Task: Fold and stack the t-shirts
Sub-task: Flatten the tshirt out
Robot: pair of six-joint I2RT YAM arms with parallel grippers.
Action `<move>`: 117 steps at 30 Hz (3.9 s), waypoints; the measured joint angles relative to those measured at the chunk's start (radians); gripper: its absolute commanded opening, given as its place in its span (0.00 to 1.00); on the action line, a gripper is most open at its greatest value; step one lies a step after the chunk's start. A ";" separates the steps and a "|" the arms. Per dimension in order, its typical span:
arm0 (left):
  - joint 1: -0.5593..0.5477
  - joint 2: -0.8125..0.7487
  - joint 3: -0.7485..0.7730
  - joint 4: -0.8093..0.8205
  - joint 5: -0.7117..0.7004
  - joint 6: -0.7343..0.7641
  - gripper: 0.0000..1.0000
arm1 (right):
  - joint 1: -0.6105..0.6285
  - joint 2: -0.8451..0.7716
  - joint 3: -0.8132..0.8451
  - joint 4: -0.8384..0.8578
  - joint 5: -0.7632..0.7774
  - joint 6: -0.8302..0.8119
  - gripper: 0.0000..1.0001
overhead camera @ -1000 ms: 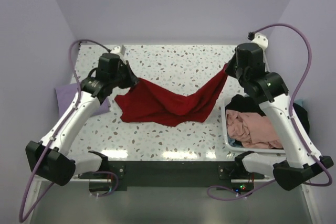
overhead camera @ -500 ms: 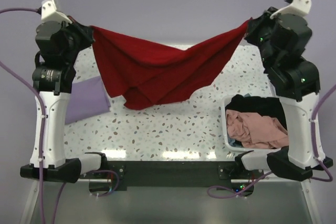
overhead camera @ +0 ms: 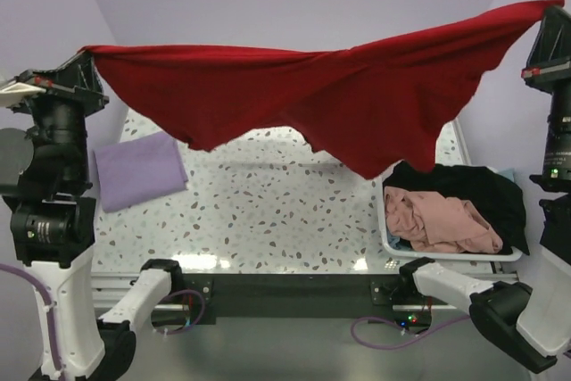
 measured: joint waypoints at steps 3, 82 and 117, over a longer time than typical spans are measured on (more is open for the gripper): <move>0.000 0.020 -0.036 0.014 0.047 -0.003 0.00 | 0.000 0.035 0.005 0.046 0.009 -0.025 0.00; 0.217 1.019 -0.181 0.162 0.806 -0.147 0.73 | -0.208 1.347 0.007 0.001 -0.372 0.234 0.99; 0.061 0.985 -0.332 -0.145 0.431 0.196 0.67 | -0.115 1.126 -0.333 -0.161 -0.236 0.149 0.72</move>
